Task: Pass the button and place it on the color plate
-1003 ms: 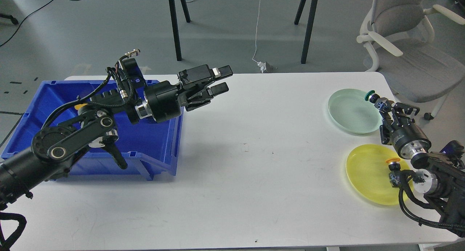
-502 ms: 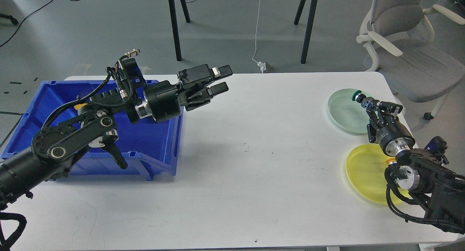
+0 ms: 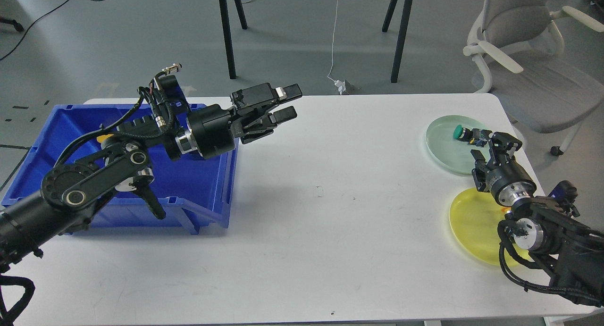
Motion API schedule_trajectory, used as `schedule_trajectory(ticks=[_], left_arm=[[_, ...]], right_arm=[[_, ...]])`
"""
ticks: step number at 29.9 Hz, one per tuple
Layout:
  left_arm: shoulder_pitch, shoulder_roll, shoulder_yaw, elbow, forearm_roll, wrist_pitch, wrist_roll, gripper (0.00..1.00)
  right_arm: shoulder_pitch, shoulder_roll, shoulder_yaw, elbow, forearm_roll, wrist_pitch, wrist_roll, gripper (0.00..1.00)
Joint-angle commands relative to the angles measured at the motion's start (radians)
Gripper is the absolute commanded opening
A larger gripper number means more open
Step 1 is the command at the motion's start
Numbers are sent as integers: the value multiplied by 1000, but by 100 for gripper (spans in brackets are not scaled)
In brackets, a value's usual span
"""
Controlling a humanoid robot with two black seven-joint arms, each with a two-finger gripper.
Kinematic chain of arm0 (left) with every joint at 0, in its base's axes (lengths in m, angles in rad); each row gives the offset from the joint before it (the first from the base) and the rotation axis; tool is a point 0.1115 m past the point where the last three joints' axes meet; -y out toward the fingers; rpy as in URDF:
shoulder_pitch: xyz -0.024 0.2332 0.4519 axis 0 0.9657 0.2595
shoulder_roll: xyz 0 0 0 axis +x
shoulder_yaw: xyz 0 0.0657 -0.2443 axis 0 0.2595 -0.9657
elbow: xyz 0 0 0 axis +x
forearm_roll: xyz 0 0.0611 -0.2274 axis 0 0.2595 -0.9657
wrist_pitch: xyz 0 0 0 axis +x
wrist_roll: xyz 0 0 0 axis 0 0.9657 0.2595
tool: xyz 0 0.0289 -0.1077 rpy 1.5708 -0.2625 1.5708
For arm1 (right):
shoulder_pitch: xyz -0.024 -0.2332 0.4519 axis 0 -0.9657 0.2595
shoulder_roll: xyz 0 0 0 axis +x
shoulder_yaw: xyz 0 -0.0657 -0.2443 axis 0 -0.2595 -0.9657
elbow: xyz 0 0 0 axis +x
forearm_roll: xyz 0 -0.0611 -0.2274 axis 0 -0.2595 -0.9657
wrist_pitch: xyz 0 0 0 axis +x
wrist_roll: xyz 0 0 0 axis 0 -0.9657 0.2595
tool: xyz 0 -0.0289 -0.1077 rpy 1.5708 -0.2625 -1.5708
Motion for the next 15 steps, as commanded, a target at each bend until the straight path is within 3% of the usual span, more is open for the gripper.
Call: schedule_trajectory(ticks=[1, 2, 4, 11, 15], left_arm=[[2, 0, -3, 0, -2, 0, 0, 80], [2, 0, -6, 0, -4, 0, 0, 80], [3, -2, -11, 12, -10, 0, 0, 81], [3, 29, -76, 155, -247, 0, 0, 84], [5, 80, -124, 198, -369, 0, 0, 84]], right_arm=[[7, 4, 30, 61, 5, 0, 0, 89], [7, -4, 56, 102, 5, 2, 0, 95], [0, -13, 127, 198, 5, 3, 0, 98], [1, -78, 239, 631, -2, 9, 0, 99], [1, -40, 314, 772, -3, 11, 0, 99]])
